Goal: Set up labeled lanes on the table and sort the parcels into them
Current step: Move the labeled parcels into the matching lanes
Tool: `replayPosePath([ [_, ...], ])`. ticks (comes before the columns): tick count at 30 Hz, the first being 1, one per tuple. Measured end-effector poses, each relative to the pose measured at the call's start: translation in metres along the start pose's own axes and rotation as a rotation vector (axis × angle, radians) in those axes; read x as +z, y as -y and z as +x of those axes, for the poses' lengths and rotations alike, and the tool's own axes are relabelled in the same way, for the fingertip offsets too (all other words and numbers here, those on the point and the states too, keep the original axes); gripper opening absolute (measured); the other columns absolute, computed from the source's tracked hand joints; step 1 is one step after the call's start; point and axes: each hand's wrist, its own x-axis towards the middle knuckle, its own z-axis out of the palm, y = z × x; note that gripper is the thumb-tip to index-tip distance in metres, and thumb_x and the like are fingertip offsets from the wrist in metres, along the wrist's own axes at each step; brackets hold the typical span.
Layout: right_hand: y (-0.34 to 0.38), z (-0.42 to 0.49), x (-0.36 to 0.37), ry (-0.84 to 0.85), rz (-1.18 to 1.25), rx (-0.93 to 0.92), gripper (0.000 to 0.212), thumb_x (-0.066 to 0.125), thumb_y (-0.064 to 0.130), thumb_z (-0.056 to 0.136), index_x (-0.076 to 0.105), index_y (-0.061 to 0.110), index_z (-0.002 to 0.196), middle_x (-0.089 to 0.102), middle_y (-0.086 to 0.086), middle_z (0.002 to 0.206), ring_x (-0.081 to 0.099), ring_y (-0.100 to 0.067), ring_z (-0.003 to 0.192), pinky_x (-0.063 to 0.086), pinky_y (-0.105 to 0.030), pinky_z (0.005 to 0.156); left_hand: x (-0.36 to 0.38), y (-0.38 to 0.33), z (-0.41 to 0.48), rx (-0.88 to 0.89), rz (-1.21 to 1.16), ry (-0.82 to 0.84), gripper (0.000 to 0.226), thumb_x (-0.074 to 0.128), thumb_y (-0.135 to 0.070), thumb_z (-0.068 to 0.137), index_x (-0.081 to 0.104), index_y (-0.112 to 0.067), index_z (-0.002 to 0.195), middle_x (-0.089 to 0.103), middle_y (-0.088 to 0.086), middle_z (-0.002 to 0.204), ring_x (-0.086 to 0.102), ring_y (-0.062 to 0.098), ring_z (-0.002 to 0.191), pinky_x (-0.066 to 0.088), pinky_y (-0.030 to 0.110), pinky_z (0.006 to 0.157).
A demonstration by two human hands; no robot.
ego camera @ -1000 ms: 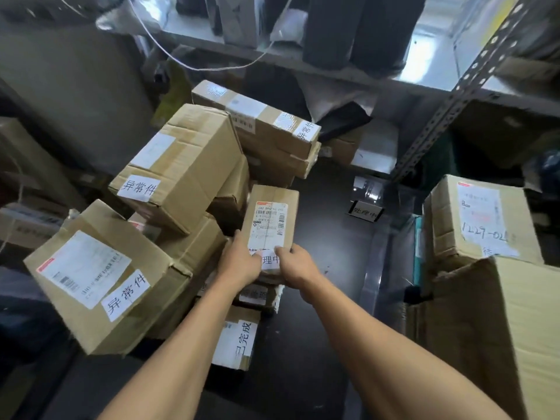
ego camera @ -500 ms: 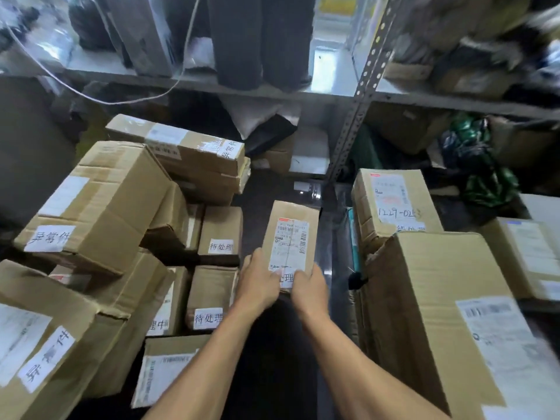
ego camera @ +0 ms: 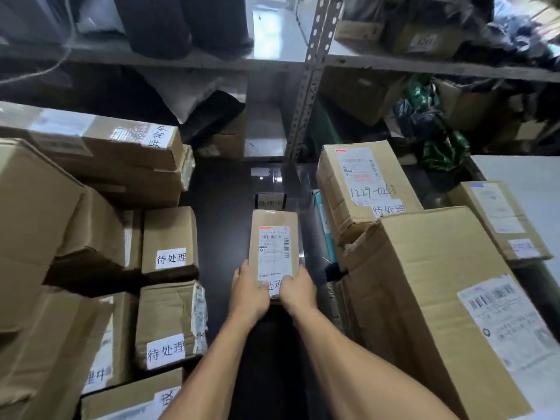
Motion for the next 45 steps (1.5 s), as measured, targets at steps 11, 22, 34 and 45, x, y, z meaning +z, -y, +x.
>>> replayPosePath([
  [11,0.011,-0.005,0.016,-0.121,-0.311,0.012,0.063,0.054,0.018,0.091,0.028,0.01,0.148,0.035,-0.015,0.151,0.032,-0.038,0.138,0.033,-0.052,0.11,-0.029,-0.009,-0.019,-0.056,-0.047,0.159,0.064,0.049,-0.016,0.096,0.017,-0.012,0.152,0.029,0.006,0.155,0.034,0.024,0.139,0.031,0.025,0.105],
  [22,0.052,-0.065,0.052,0.1,-0.312,-0.392,0.042,0.04,0.015,0.1,0.043,0.009,0.141,0.053,-0.012,0.137,0.05,-0.029,0.124,0.038,-0.035,0.099,-0.141,0.026,-0.04,-0.077,-0.307,-0.328,0.042,0.039,-0.004,0.095,0.05,-0.011,0.136,0.057,0.002,0.132,0.053,0.015,0.122,0.039,0.025,0.102],
  [34,0.041,-0.077,0.075,0.347,-0.426,-0.315,0.042,0.04,0.017,0.099,0.046,0.008,0.14,0.059,-0.015,0.134,0.058,-0.028,0.118,0.043,-0.031,0.096,-0.16,0.083,-0.051,-0.277,-0.332,-0.414,0.044,0.039,0.006,0.09,0.054,-0.003,0.131,0.059,0.012,0.132,0.054,0.024,0.124,0.039,0.032,0.107],
  [45,0.171,-0.051,0.069,-0.018,-0.194,-0.709,0.065,0.061,0.033,0.093,0.034,0.01,0.148,0.042,-0.012,0.146,0.041,-0.026,0.133,0.034,-0.034,0.107,-0.203,-0.013,-0.016,0.083,-0.465,-0.446,0.039,0.044,-0.003,0.094,0.056,-0.009,0.131,0.063,0.004,0.124,0.059,0.014,0.116,0.043,0.033,0.107],
])
